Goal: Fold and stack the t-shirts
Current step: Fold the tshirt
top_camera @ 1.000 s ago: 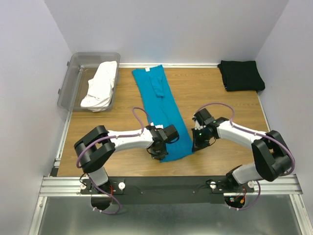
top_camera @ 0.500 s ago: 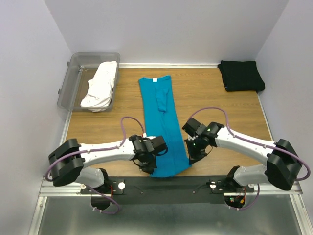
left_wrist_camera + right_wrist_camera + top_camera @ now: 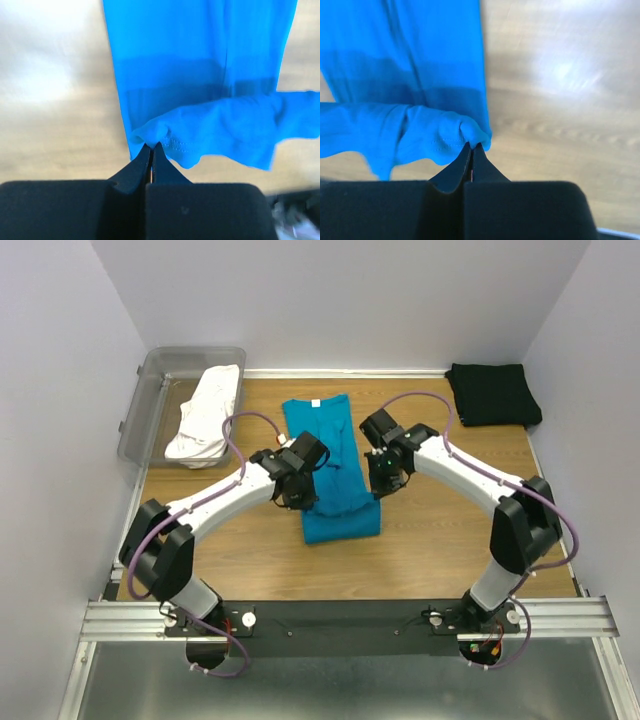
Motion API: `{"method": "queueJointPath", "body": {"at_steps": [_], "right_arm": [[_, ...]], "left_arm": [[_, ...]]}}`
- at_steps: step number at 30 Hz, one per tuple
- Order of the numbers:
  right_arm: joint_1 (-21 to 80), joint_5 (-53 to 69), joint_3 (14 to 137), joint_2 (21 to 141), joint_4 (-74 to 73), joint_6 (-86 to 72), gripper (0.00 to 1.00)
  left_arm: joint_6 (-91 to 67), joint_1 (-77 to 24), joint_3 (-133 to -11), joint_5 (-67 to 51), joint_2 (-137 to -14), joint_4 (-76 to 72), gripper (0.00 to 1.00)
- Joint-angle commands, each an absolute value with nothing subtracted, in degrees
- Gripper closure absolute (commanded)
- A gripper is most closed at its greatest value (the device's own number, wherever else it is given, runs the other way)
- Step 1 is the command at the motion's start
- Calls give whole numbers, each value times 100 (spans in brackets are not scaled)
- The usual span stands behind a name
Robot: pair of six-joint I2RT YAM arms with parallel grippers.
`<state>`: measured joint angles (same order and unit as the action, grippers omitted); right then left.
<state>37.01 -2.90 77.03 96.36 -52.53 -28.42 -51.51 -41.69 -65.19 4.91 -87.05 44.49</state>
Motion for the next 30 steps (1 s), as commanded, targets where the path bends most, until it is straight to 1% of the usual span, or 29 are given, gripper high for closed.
{"method": "queueJointPath", "body": {"at_steps": [1, 5, 11, 30], "right_arm": [[3437, -755, 8261, 10001, -4993, -2357, 99], [3340, -861, 8595, 10502, -4712, -2180, 99], [3331, -914, 8833, 10854, -4281, -1978, 99], [3190, -1134, 8798, 11364, -3419, -1925, 99]], "left_arm": [[-4553, -3781, -6829, 1151, -9070, 4167, 100], [-4272, -3534, -7031, 1353, -9438, 3850, 100], [-4140, -3323, -7023, 1546, -9685, 3473, 100], [-3771, -3155, -7172, 1995, -10353, 2479, 100]]}}
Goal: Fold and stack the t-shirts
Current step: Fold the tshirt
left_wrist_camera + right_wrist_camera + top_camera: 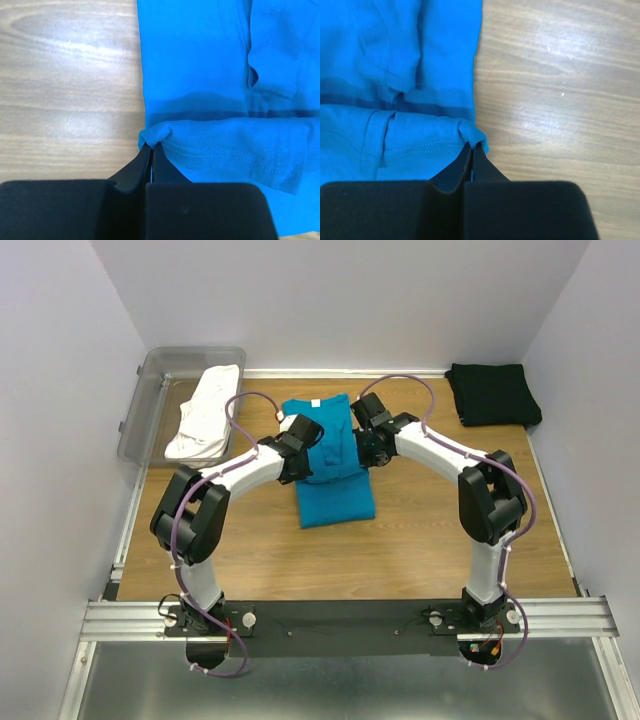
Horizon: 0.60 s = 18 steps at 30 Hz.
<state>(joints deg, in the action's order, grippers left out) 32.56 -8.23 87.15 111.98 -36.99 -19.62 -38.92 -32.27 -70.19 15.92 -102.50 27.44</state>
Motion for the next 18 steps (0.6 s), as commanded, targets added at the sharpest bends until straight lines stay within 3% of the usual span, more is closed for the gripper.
{"method": "queueJointPath", "body": {"at_steps": [1, 14, 18], "right_arm": [[3182, -1151, 8772, 11382, -3384, -1925, 99], [3129, -1257, 8692, 11672, -2945, -1907, 97], [3129, -1231, 8710, 11628, -2927, -1898, 78]], "left_arm": [[-3762, -3155, -7172, 2013, -10371, 2479, 100], [-3727, -3111, -7137, 2136, -10784, 2198, 99], [-3718, -3111, -7172, 2180, -10697, 2206, 77]]}}
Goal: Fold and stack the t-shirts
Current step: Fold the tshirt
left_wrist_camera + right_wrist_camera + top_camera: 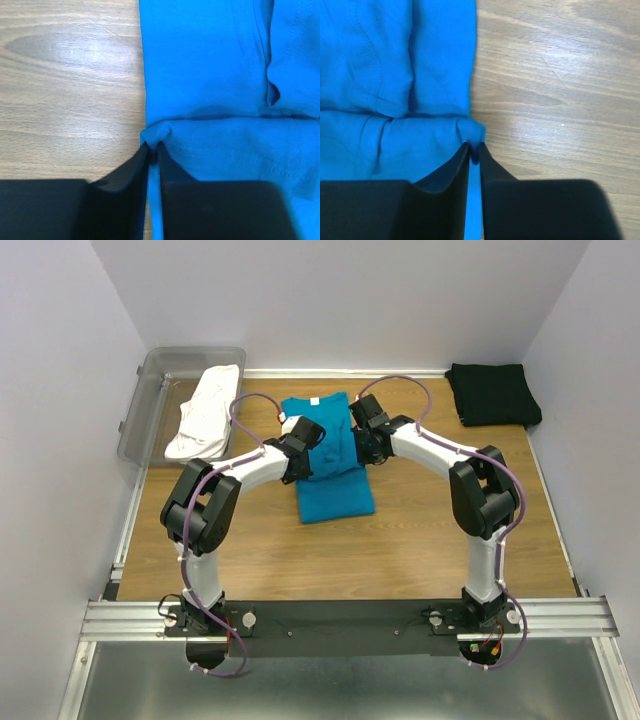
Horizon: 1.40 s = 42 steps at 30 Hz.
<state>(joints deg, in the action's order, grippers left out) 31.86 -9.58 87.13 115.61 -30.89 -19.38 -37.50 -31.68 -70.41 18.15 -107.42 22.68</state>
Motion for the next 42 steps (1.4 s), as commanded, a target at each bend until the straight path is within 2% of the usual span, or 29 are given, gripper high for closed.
{"method": "queueJointPath", "body": {"at_steps": [1, 3, 6, 7, 11, 12, 15, 21, 22, 32, 42], "right_arm": [[3138, -1204, 8710, 11593, -2927, -1890, 70], [3138, -1055, 8684, 11383, -2927, -1890, 59], [3164, -835, 8579, 11049, -2901, -1925, 48], [3216, -800, 8517, 10943, -2874, -1986, 48], [3436, -511, 7939, 10461, -2507, -2179, 49], [3480, -405, 7815, 10372, -2409, -2232, 52], [3603, -36, 7366, 10178, -2014, -2434, 65], [3683, 369, 7014, 10406, -1380, -2646, 78], [3691, 413, 7031, 10467, -1354, -2637, 78], [3683, 413, 7224, 11117, -976, -2681, 82], [3648, -121, 7962, 11767, -976, -2496, 82]], "left_arm": [[-3718, -3111, -7172, 2180, -10653, 2197, 68], [-3718, -3103, -7163, 2180, -10442, 2224, 56], [-3665, -3120, -7128, 2013, -10091, 2250, 47], [-3656, -3120, -7119, 1952, -9994, 2276, 43], [-3822, -3243, -6752, 1670, -9249, 2320, 42], [-3875, -3304, -6654, 1661, -9098, 2329, 42], [-4165, -3629, -6250, 1582, -8632, 2268, 50], [-4596, -4332, -5520, 1275, -8621, 1565, 84], [-4631, -4368, -5485, 1274, -8700, 1504, 87], [-4834, -4553, -5028, 1362, -9623, 1002, 92], [-4939, -4693, -4474, 1230, -9528, 905, 93]]}}
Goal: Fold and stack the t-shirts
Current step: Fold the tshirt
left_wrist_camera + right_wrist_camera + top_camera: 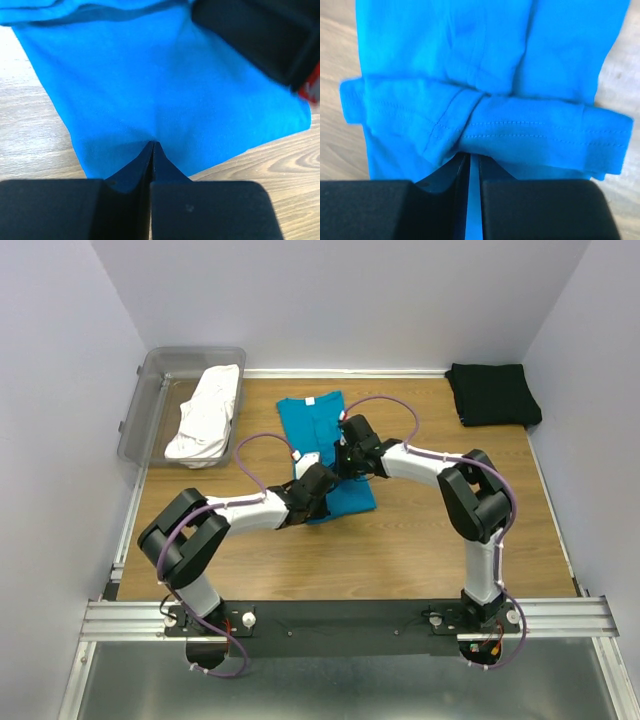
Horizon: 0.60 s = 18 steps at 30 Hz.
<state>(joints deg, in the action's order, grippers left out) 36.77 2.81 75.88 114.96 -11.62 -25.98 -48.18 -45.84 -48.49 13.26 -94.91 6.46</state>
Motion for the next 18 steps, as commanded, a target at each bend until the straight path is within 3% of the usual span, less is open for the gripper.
{"method": "queueJointPath", "body": {"at_steps": [1, 11, 15, 18], "right_arm": [[3639, -193, 8137, 11829, -976, -2418, 82], [3103, -106, 10124, 12516, -1458, -1934, 78], [3050, 386, 9968, 11928, -1521, -1995, 77], [2988, 911, 9380, 11323, -1512, -2127, 77]], "left_arm": [[-4939, -4693, -4439, 1239, -9510, 905, 93], [-5018, -4904, -4131, 1204, -8922, 1229, 93], [-5089, -4904, -4271, 1415, -8351, 1520, 89], [-5098, -4861, -4595, 1625, -7965, 1722, 80]]}}
